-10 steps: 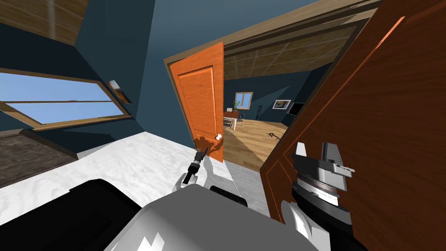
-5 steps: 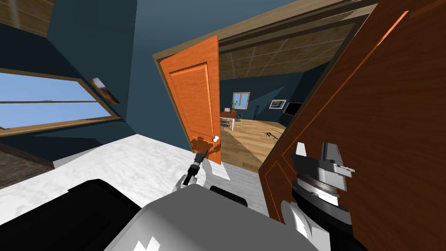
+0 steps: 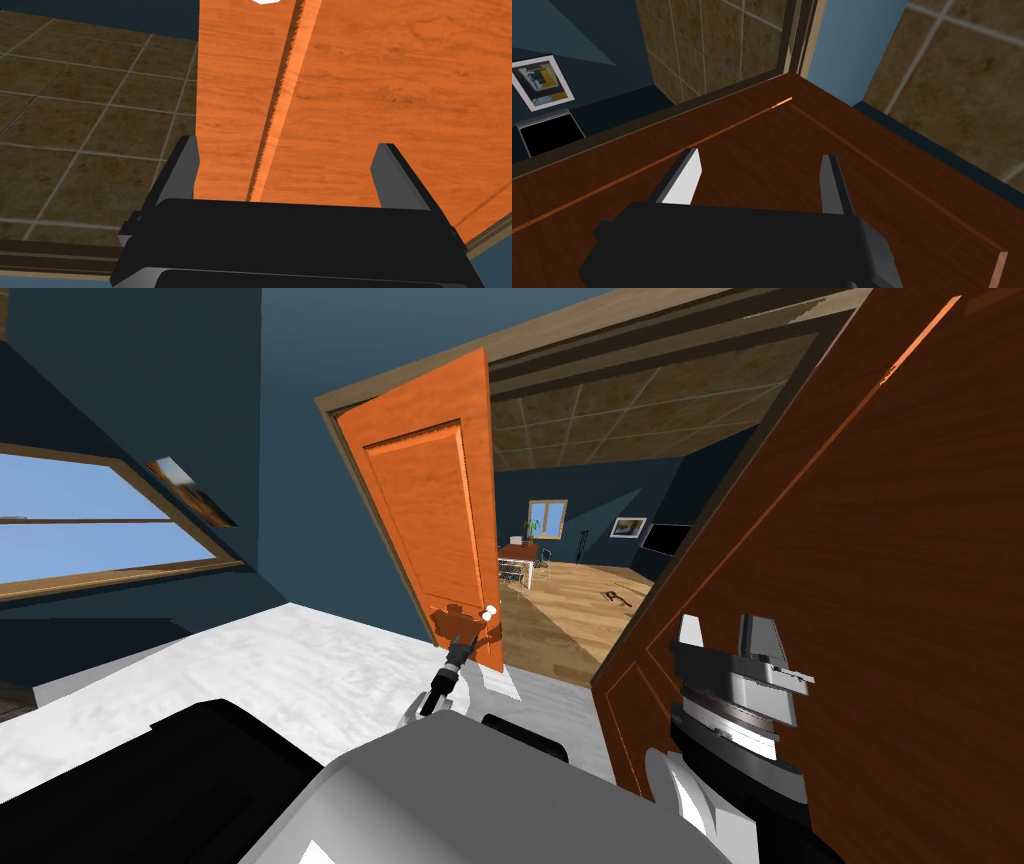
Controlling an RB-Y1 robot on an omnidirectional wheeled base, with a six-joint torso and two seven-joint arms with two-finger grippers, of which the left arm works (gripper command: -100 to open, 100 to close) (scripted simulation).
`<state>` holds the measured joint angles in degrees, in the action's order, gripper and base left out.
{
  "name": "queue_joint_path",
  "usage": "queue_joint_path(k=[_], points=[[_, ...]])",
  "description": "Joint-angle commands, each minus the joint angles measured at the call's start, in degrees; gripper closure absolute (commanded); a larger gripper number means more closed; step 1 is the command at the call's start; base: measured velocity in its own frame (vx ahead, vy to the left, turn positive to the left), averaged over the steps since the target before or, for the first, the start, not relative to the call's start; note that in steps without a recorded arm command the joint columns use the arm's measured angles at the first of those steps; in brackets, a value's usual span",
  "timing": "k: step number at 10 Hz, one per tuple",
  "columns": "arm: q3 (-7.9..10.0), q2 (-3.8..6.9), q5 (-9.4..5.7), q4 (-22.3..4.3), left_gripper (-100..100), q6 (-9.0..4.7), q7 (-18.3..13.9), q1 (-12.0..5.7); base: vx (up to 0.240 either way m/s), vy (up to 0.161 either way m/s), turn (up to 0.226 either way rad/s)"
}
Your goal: Pull the door open
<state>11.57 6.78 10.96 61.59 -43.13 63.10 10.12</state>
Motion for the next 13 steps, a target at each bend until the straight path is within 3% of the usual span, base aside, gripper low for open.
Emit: queue_joint_path(k=[1,7,9,10,11,13], points=[[0.33,0.02,0.58,-2.19,-100,-0.63,2.14,-0.55,0.143,0.013,-0.122],[1.23,0.04,2.08,-8.25,-100,-2.32,7.53,-2.14,0.107,0.016,-0.076],[1.43,0.04,2.41,-9.62,-100,-2.70,8.75,-2.50,0.096,0.013,-0.046],[1.33,0.00,2.31,-9.01,-100,-2.48,8.29,-2.31,0.039,0.006,-0.010],[2.33,1.15,1.61,-10.36,-100,-3.30,7.86,-2.32,0.120,-0.038,-0.169],[3.14,2.09,1.01,-11.38,-100,-3.91,7.39,-2.28,0.173,-0.004,-0.119]])
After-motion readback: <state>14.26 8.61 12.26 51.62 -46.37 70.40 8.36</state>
